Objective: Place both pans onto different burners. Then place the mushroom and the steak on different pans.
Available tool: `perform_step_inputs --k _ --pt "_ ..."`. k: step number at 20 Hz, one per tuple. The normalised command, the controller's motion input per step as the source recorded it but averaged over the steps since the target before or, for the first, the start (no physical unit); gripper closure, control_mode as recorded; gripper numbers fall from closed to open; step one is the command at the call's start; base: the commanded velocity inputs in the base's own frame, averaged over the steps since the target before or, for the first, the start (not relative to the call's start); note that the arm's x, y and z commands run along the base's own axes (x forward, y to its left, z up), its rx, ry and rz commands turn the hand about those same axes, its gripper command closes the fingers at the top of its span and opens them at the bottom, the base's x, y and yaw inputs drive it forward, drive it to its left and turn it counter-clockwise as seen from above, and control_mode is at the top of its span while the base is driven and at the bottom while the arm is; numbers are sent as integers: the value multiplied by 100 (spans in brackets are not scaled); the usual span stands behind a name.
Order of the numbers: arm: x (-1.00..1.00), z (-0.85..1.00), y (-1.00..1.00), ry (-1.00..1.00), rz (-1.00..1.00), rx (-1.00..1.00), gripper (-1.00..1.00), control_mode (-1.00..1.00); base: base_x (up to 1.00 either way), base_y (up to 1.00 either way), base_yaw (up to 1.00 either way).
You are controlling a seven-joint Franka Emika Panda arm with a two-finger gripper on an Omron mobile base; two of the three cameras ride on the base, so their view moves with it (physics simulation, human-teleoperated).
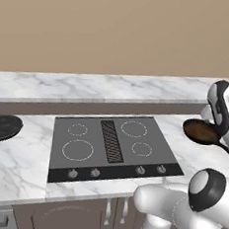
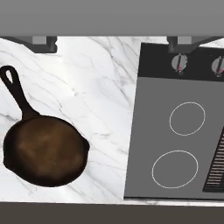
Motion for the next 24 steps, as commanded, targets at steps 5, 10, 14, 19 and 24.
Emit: perform_step_inputs --k 5,10,14,19,24 --pt "0 -26 -32 0 0 0 -100 -100 0 0 0" --pt "0 -20 -32 0 0 -1 -100 -100 0 0 0" --pt "0 -16 -33 1 0 -3 -100 -100 0 0 0" --pt "0 -18 -23 5 0 -6 -100 -100 0 0 0" --pt "0 -9 -16 9 0 -4 -100 -100 0 0 0"
